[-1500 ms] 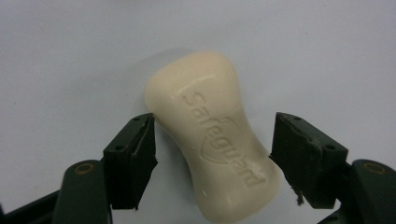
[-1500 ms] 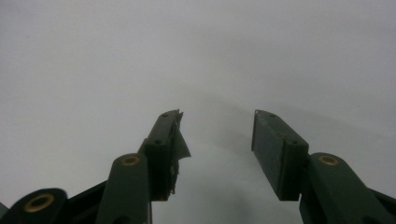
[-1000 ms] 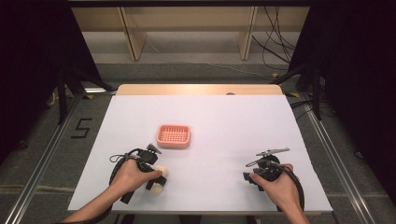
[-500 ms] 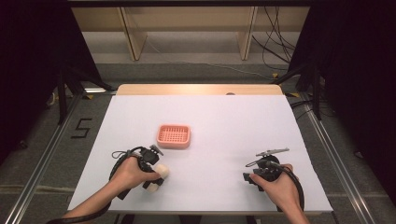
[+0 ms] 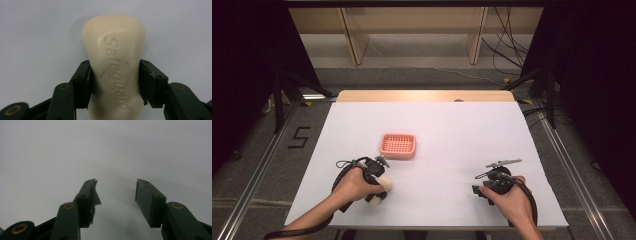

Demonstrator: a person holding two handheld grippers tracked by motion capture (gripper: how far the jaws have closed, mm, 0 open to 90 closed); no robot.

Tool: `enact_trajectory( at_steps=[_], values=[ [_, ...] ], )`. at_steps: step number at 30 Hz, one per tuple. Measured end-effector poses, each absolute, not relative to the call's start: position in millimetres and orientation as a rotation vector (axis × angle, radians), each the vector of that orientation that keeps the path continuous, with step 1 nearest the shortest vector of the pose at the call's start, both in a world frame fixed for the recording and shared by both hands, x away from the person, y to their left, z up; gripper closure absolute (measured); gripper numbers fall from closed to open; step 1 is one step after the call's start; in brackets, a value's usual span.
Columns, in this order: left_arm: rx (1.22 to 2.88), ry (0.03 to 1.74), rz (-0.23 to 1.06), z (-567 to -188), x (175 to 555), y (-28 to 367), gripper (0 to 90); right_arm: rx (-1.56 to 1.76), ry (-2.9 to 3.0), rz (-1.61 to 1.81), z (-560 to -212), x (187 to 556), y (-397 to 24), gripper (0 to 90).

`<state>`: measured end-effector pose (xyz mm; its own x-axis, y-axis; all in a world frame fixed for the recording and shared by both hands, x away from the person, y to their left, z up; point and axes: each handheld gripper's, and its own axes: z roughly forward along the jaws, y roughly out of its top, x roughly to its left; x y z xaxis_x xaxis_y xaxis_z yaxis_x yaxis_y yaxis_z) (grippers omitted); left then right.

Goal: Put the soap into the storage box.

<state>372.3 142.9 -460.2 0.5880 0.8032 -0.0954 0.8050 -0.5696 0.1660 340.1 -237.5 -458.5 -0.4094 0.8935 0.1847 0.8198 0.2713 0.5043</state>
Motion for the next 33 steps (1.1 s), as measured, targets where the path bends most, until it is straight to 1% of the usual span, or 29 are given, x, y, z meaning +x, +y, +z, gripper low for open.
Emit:
enact_trajectory(
  at_steps=[3, 11, 16, 19, 24, 25, 33],
  values=[
    [2.661, 1.311, -0.015, -459.2, 373.7, 143.4, 47.8, 1.625, 2.395, 0.817, -459.1, 340.0, -237.6, 51.4],
    [2.675, 1.286, -0.016, -459.5, 373.1, 144.0, 48.4, 1.672, 2.387, 0.806, -458.5, 339.5, -235.0, 50.9],
    [2.696, 1.241, -0.004, -457.1, 372.6, 144.9, 48.6, 1.644, 2.387, 0.813, -459.8, 340.9, -235.8, 50.8],
    [2.723, 1.170, 0.022, -455.2, 374.1, 147.1, 48.7, 1.665, 2.389, 0.804, -458.5, 339.8, -235.3, 50.7],
    [2.742, 1.113, 0.023, -452.5, 375.2, 149.5, 48.8, 1.649, 2.387, 0.797, -459.8, 340.6, -236.0, 50.6],
    [2.736, 1.103, 0.046, -452.5, 374.7, 149.8, 48.8, 1.649, 2.387, 0.800, -459.7, 340.6, -236.1, 50.6],
    [2.768, 1.018, 0.082, -445.7, 376.7, 153.8, 48.8, 1.621, 2.397, 0.828, -459.7, 341.1, -236.7, 50.2]
  ],
)
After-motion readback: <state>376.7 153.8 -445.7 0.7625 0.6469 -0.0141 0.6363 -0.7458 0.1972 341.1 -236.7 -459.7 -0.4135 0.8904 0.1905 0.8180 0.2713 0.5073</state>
